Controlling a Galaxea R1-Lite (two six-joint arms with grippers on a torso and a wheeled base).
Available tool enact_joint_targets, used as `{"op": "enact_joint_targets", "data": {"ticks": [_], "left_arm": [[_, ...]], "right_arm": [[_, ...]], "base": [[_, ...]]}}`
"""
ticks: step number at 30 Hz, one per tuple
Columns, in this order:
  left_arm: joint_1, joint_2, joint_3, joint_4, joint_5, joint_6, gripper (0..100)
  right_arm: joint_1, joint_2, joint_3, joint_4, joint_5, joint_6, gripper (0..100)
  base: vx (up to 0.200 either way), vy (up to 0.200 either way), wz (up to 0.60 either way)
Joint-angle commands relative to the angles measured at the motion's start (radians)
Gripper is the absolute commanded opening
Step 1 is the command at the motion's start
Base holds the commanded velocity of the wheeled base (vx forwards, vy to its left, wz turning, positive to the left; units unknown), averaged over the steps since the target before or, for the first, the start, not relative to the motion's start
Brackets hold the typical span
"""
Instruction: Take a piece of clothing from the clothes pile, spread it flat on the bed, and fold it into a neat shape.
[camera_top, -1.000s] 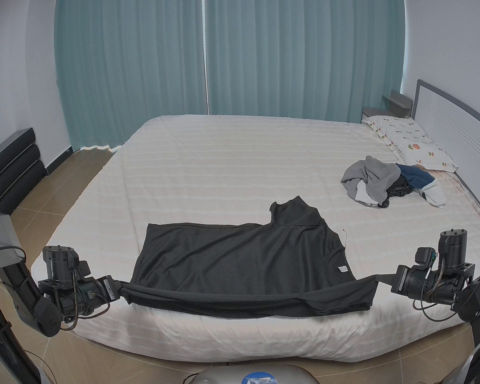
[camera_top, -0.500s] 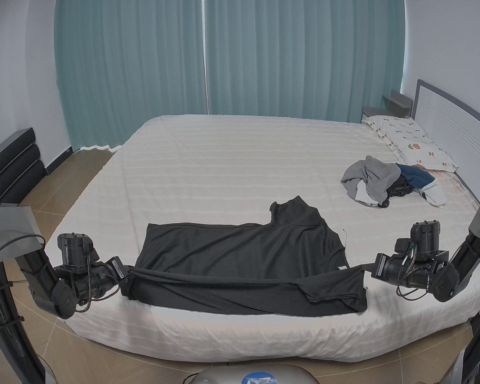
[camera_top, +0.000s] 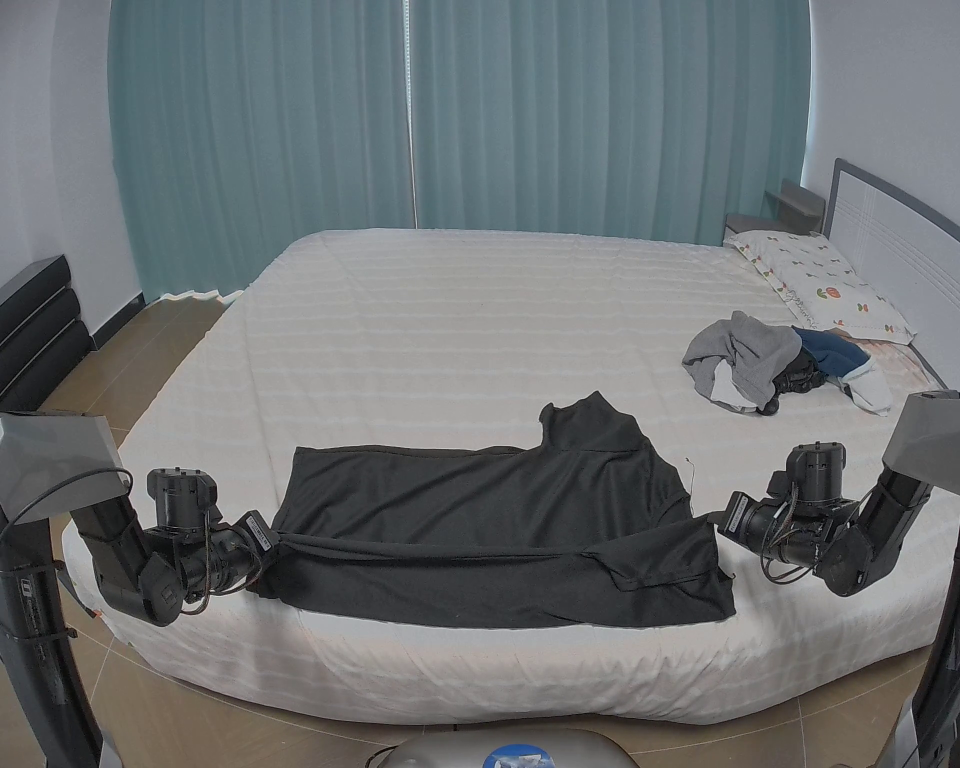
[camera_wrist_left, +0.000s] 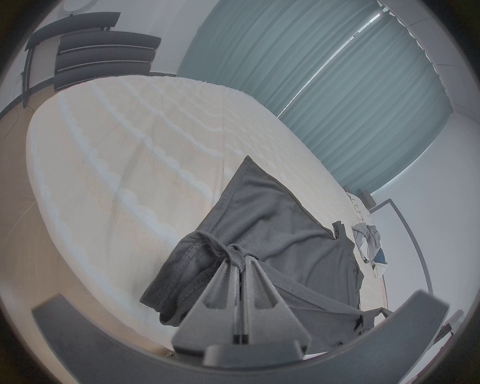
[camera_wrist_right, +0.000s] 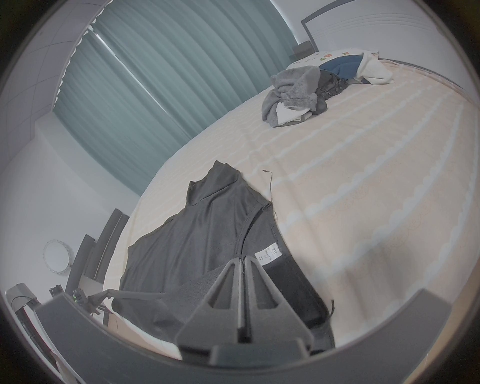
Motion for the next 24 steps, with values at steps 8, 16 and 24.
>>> {"op": "enact_joint_targets", "data": {"ticks": [8, 16, 24], "left_arm": [[-0.010, -0.024, 0.007, 0.000, 0.000, -0.046, 0], [-0.017, 0.001, -0.012, 0.000, 0.000, -0.046, 0], [-0.015, 0.044, -0.055, 0.000, 0.003, -0.069, 0]], "right_arm": [[-0.048, -0.011, -0.001, -0.011, 0.000, 0.018, 0], [-0.038, 0.016, -0.011, -0.016, 0.001, 0.019, 0], [-0.006, 0.098, -0.028, -0.105, -0.003, 0.036, 0]], "base": [[0.000, 0.000, 0.00], [0.000, 0.000, 0.00], [0.000, 0.000, 0.00]]}}
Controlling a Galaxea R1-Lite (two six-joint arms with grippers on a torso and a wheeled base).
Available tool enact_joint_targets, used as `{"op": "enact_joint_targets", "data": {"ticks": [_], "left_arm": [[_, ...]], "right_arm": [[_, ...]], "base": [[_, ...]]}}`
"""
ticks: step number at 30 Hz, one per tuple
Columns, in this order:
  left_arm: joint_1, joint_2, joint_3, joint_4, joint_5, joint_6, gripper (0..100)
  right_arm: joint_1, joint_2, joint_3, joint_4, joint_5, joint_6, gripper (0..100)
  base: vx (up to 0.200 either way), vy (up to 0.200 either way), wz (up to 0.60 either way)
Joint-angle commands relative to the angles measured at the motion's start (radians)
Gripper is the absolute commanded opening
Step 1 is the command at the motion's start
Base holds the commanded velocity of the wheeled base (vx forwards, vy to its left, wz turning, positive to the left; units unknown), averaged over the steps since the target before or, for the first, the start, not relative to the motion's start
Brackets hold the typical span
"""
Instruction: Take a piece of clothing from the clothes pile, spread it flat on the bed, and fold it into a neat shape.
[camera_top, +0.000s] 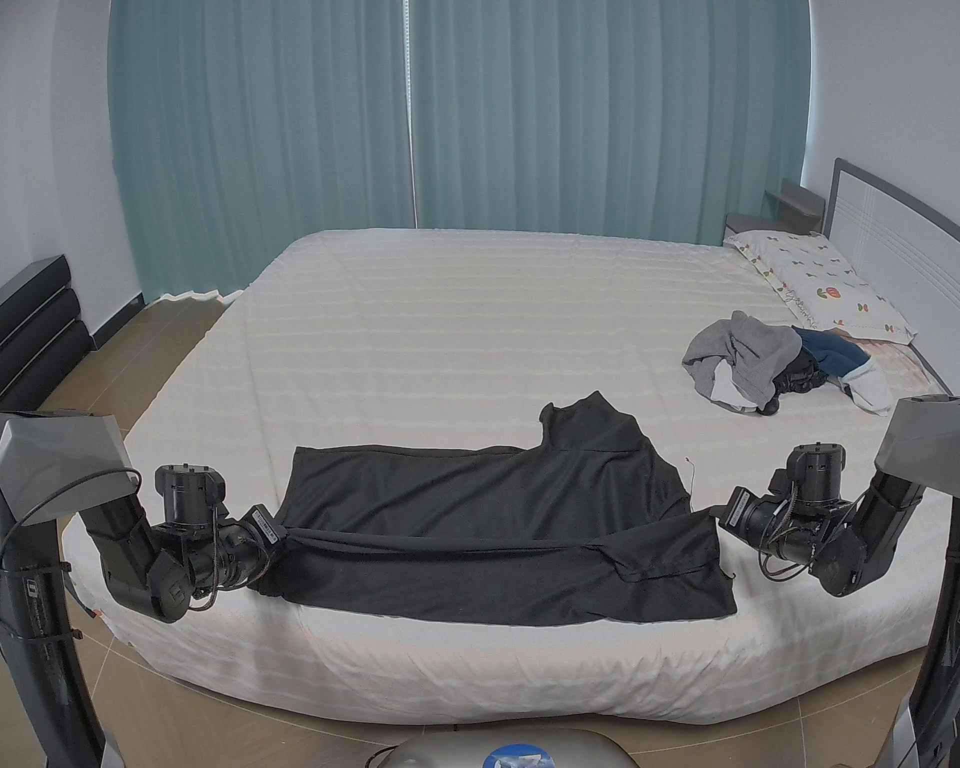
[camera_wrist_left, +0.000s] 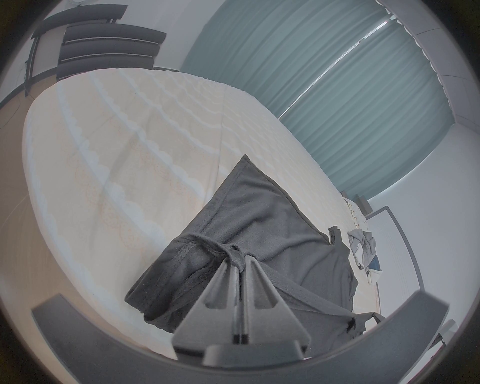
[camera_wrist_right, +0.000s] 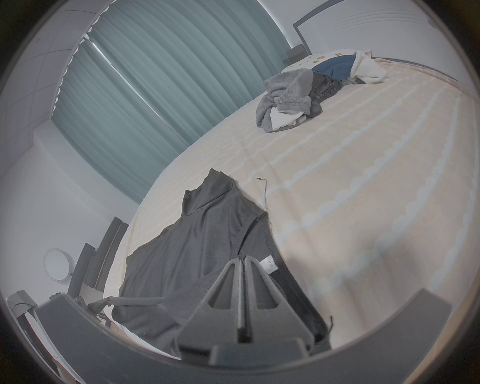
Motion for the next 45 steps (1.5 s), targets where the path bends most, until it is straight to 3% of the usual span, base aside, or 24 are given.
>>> {"op": "enact_joint_targets", "data": {"ticks": [1, 5, 6, 9, 14, 20, 23, 28, 41, 45], "left_arm": [[0.001, 0.025, -0.020, -0.001, 0.000, -0.015, 100], [0.001, 0.045, -0.033, 0.001, 0.000, -0.022, 100], [0.001, 0.053, -0.037, -0.001, 0.000, -0.022, 100], [0.001, 0.062, -0.043, -0.001, 0.005, -0.041, 100], [0.011, 0.061, -0.066, -0.001, 0.006, -0.114, 100], [0.033, 0.045, -0.063, -0.001, -0.005, -0.174, 100], [0.063, 0.016, -0.049, -0.001, -0.054, -0.217, 100], [0.113, -0.016, -0.010, -0.001, -0.175, -0.257, 100], [0.111, -0.013, 0.001, -0.001, -0.176, -0.252, 100], [0.111, -0.013, 0.001, -0.001, -0.176, -0.252, 100]], "right_arm": [[0.015, 0.057, -0.007, -0.054, -0.004, 0.015, 0], [0.015, 0.100, -0.024, -0.077, -0.007, 0.020, 0], [0.015, 0.112, -0.035, -0.077, -0.005, 0.021, 100], [0.010, 0.117, -0.042, -0.080, -0.004, 0.043, 100], [0.010, 0.060, -0.030, -0.140, -0.013, 0.184, 100], [0.055, -0.006, 0.061, -0.137, -0.004, 0.241, 100], [0.125, -0.012, 0.107, -0.133, -0.011, 0.348, 100], [0.185, 0.035, 0.122, -0.134, -0.013, 0.420, 100], [0.204, 0.115, 0.068, -0.139, -0.040, 0.434, 100], [0.204, 0.146, 0.030, -0.140, -0.085, 0.434, 100]], "base": [[0.000, 0.000, 0.00], [0.000, 0.000, 0.00], [0.000, 0.000, 0.00], [0.000, 0.000, 0.00], [0.000, 0.000, 0.00], [0.000, 0.000, 0.00], [0.000, 0.000, 0.00], [0.000, 0.000, 0.00], [0.000, 0.000, 0.00], [0.000, 0.000, 0.00]]}}
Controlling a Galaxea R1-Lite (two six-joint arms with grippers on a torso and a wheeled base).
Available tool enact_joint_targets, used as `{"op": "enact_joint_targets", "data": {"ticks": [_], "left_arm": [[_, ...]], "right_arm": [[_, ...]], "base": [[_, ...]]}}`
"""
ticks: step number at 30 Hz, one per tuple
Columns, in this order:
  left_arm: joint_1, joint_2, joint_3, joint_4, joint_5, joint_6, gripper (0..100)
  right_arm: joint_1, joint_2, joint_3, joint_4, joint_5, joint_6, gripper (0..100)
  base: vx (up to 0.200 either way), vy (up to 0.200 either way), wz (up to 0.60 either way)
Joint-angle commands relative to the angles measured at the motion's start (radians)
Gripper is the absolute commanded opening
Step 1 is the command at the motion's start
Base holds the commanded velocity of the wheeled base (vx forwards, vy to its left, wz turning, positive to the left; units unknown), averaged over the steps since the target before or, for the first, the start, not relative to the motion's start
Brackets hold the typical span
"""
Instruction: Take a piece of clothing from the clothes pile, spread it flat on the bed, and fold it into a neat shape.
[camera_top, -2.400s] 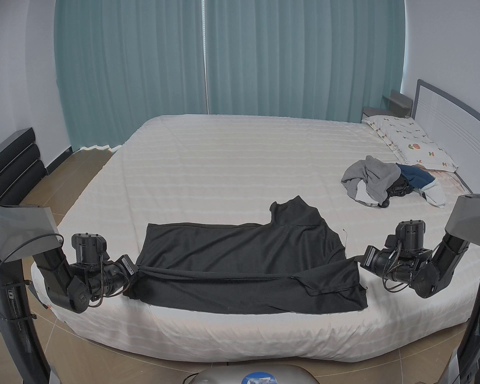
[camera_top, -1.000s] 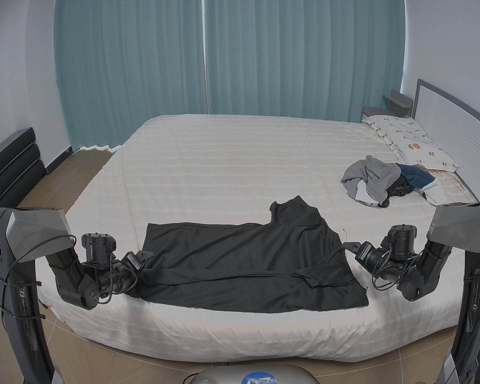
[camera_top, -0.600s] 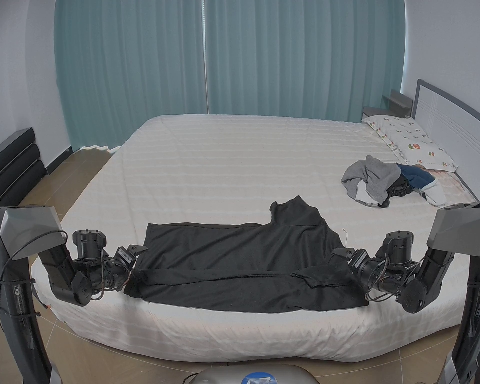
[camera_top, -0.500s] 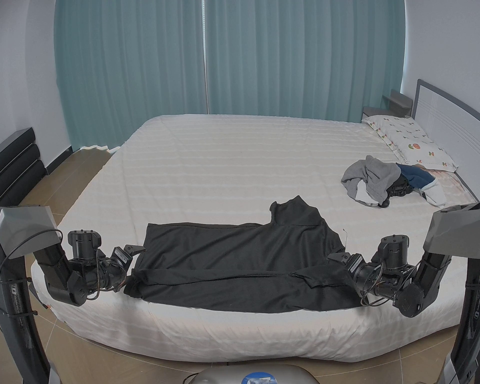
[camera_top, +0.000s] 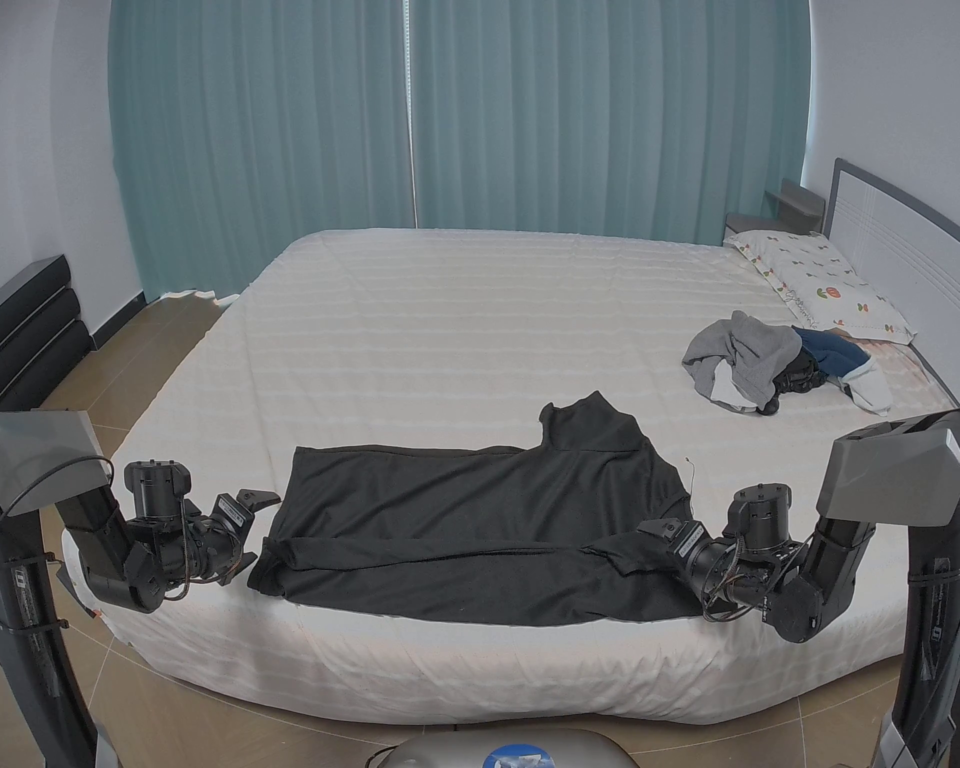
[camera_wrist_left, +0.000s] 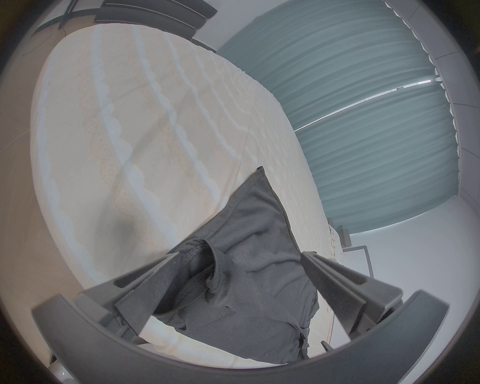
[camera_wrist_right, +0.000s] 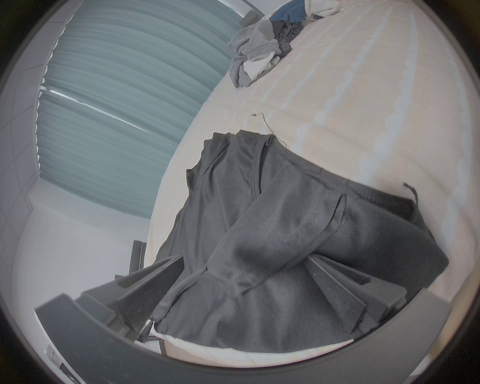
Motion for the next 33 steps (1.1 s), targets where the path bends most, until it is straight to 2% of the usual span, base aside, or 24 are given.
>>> {"op": "enact_joint_targets", "data": {"ticks": [1, 7, 8, 14, 31, 32, 33], "left_arm": [[0.000, -0.002, 0.000, 0.000, -0.001, 0.000, 100], [0.000, -0.002, 0.000, 0.000, -0.001, 0.000, 100], [0.000, -0.002, 0.000, 0.000, 0.001, 0.000, 100], [-0.001, -0.001, 0.000, 0.000, 0.001, 0.001, 100], [-0.003, 0.001, 0.000, 0.000, 0.002, 0.003, 100], [-0.003, 0.001, 0.000, 0.000, 0.002, 0.003, 100], [-0.003, 0.001, 0.000, 0.000, 0.002, 0.004, 100]], "right_arm": [[0.000, 0.040, -0.036, -0.001, -0.024, 0.000, 100], [-0.003, 0.045, -0.042, -0.008, -0.030, 0.001, 100], [-0.003, 0.045, -0.041, -0.010, -0.033, 0.001, 0], [0.002, 0.026, -0.026, -0.008, -0.061, 0.000, 0], [0.000, 0.006, 0.027, -0.008, -0.055, -0.003, 0], [0.000, 0.010, 0.027, -0.008, -0.052, -0.003, 100], [0.000, 0.010, 0.027, -0.008, -0.052, -0.003, 100]], "base": [[0.000, 0.000, 0.00], [0.000, 0.000, 0.00], [0.000, 0.000, 0.00], [0.000, 0.000, 0.00], [0.000, 0.000, 0.00], [0.000, 0.000, 0.00], [0.000, 0.000, 0.00]]}}
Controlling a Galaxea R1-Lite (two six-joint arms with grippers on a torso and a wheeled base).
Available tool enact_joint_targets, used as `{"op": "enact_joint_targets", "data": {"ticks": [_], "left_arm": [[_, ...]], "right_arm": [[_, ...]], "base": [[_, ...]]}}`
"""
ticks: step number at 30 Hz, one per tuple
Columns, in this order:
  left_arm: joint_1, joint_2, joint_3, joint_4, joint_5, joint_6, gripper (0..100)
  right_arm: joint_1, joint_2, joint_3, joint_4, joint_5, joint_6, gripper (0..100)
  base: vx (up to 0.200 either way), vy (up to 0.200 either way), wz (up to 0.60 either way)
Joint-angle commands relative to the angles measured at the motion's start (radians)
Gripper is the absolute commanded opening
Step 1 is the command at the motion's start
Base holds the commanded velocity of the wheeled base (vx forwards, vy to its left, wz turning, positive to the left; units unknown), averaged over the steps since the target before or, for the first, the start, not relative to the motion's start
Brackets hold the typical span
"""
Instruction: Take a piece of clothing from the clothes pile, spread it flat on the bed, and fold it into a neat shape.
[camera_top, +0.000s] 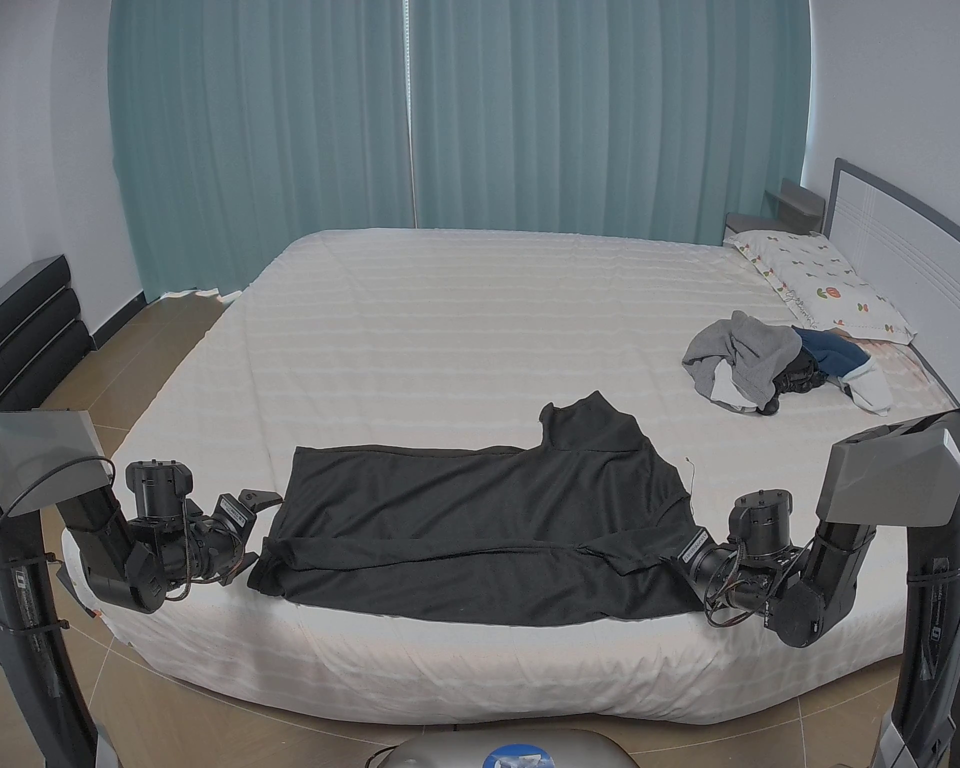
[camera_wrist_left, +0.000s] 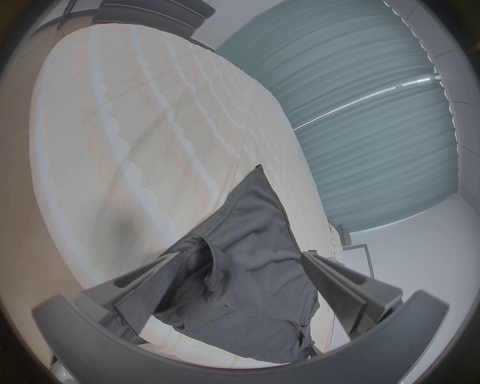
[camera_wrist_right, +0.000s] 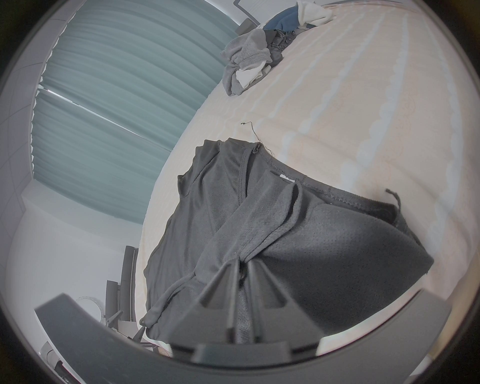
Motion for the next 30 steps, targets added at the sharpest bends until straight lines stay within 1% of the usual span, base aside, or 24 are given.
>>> {"op": "enact_joint_targets", "data": {"ticks": [1, 6, 14, 19, 23, 30], "left_arm": [[0.000, 0.002, 0.000, 0.000, 0.000, 0.000, 100], [0.000, 0.003, 0.000, 0.000, 0.000, 0.000, 100], [0.000, 0.003, 0.000, 0.000, 0.000, 0.000, 100], [0.000, 0.003, 0.000, 0.000, 0.000, 0.000, 100], [0.000, 0.003, 0.000, 0.000, 0.000, -0.001, 100], [0.000, 0.003, 0.000, 0.000, 0.000, 0.000, 100]], "right_arm": [[0.000, 0.002, 0.002, -0.001, 0.003, 0.000, 100], [-0.006, -0.013, 0.002, -0.003, 0.000, 0.003, 100], [-0.041, -0.084, 0.017, -0.001, -0.004, 0.003, 100], [-0.043, -0.061, 0.008, -0.001, 0.003, 0.005, 100], [-0.041, -0.024, -0.010, -0.004, -0.004, 0.006, 100], [-0.040, -0.038, -0.006, -0.009, -0.006, 0.006, 100]], "base": [[0.000, 0.000, 0.00], [0.000, 0.000, 0.00], [0.000, 0.000, 0.00], [0.000, 0.000, 0.00], [0.000, 0.000, 0.00], [0.000, 0.000, 0.00]]}}
